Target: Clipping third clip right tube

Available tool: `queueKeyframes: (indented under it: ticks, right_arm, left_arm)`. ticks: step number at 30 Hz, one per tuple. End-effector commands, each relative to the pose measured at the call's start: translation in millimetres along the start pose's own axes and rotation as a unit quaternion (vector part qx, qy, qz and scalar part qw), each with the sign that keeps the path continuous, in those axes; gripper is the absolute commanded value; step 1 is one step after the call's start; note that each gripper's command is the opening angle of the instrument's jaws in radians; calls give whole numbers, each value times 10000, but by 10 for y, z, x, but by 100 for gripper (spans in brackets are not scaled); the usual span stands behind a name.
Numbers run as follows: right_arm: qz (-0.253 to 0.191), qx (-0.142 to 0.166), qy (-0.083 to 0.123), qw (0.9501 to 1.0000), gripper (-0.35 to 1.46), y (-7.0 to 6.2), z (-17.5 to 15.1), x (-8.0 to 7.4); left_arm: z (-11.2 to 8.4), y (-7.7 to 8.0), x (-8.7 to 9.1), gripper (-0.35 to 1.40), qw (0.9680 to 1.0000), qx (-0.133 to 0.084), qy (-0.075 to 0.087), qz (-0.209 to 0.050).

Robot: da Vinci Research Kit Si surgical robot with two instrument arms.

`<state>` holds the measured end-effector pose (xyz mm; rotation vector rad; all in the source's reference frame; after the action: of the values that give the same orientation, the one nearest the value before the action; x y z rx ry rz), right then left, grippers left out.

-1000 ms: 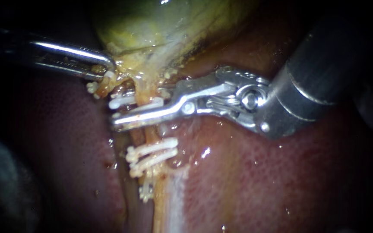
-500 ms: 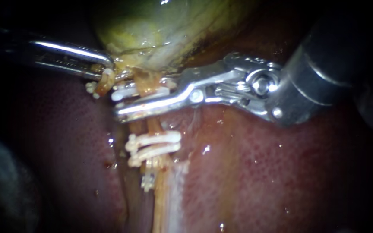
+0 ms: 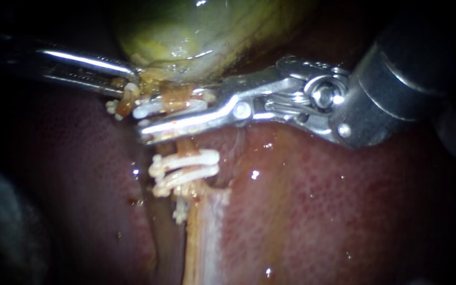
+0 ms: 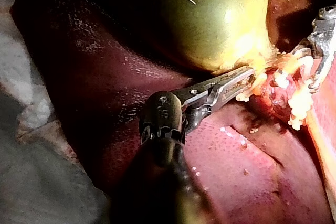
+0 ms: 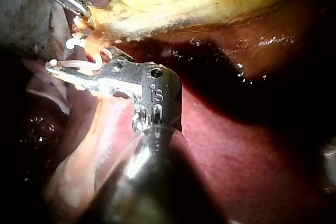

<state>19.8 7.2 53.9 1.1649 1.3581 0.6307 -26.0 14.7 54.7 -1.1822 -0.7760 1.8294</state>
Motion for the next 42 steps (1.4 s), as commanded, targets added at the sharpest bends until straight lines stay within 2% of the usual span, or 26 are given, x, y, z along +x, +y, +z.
queueKeyframes:
  ticks: [1,5,11,16,20,22,25,30,39,42]
  right_arm:
    - [56,-4,0,10000,34,1,1,1]
    - [230,-8,-1,9997,19,5,1,1]
    - [225,-104,76,9997,0,18,-3,3]
    - [196,-130,76,9997,-35,26,-8,-5]
    - [202,-246,159,9994,-35,30,-8,-15]
    - [-72,-268,165,9995,-35,31,-8,-18]
    - [-701,-402,206,9965,-35,30,-9,-22]
    - [-1323,-561,3,9896,-35,28,-9,-24]
    - [-1931,-568,-21,9795,-35,27,-9,-24]
    - [-2047,-592,-117,9770,-35,26,-8,-27]
  left_arm:
    - [0,0,0,-35,10000,2,1,3]
    - [1,0,0,-35,10000,3,1,4]
    - [1,0,-1,-35,10000,6,2,5]
    - [1,0,-1,-35,10000,6,3,5]
    - [1,0,-1,-35,10000,7,3,5]
    - [1,0,-1,-35,10000,7,3,5]
    - [1,0,-1,-35,10000,7,3,5]
    - [1,0,-1,-35,10000,14,-10,6]
    - [1,1,-1,-35,10000,15,-10,6]
    - [1,1,-1,-35,10000,17,-9,5]
